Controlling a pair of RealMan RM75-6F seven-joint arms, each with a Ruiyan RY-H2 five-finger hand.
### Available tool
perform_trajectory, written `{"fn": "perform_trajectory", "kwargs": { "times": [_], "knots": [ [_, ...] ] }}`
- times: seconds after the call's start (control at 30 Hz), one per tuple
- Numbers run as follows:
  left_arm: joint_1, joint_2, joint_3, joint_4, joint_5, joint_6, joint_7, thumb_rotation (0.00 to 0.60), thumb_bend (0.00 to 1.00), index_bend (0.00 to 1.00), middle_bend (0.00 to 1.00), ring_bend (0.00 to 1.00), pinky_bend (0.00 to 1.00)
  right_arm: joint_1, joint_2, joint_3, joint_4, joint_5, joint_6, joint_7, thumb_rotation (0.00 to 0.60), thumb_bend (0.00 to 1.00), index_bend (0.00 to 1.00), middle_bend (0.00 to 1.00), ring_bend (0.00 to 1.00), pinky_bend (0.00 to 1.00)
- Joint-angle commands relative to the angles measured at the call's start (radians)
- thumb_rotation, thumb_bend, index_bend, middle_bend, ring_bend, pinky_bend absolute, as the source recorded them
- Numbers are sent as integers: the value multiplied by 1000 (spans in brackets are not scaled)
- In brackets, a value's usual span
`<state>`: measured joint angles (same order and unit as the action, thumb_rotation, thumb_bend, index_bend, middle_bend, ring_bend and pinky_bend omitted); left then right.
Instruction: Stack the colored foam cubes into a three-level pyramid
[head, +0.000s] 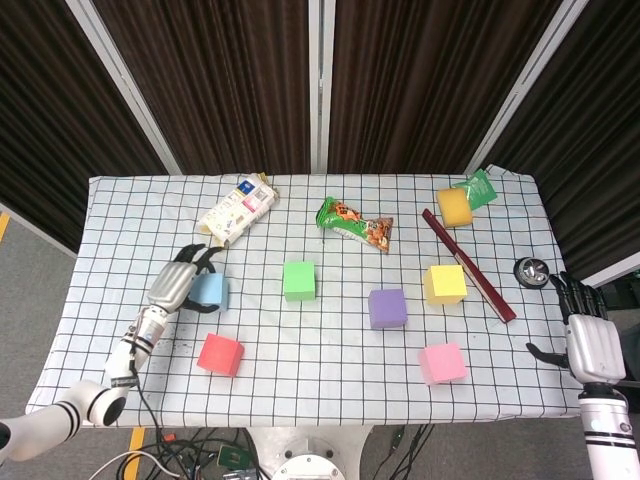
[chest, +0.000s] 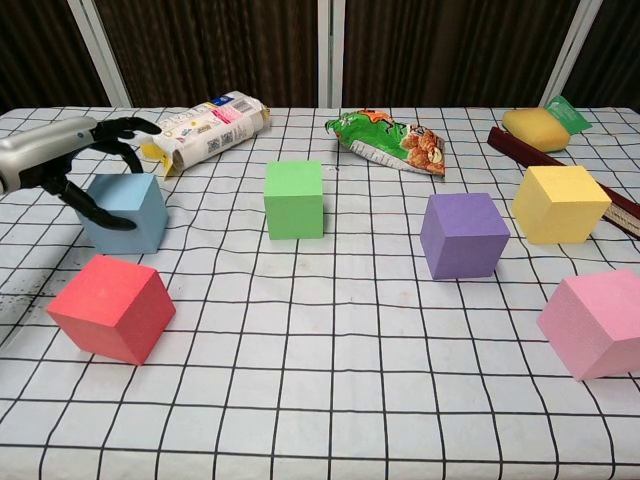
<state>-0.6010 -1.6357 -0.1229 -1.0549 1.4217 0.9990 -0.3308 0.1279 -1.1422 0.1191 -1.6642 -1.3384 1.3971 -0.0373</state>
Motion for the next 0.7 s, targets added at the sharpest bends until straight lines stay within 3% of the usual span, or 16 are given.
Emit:
{"fn": "perform_trajectory", "kwargs": {
  "times": [0.03, 0.3, 0.7],
  "knots": [
    [-11, 8, -23, -42, -10, 13, 11, 600, 100, 110, 477, 85, 42, -2, 2, 4, 7, 3, 2, 10, 600, 0, 0, 0, 0, 0],
    [-74, 13, -99, -206, -114, -40, 194, 600, 107, 110, 488, 103, 44, 4, 8, 17, -1, 2, 2, 20, 600, 0, 0, 0, 0, 0],
    [-162, -103, -154, -152, -310, -145, 361, 600, 108, 110, 488, 109, 44, 9, 37, 28, -49, 10, 3, -2, 600, 0, 0, 0, 0, 0]
  ]
}}
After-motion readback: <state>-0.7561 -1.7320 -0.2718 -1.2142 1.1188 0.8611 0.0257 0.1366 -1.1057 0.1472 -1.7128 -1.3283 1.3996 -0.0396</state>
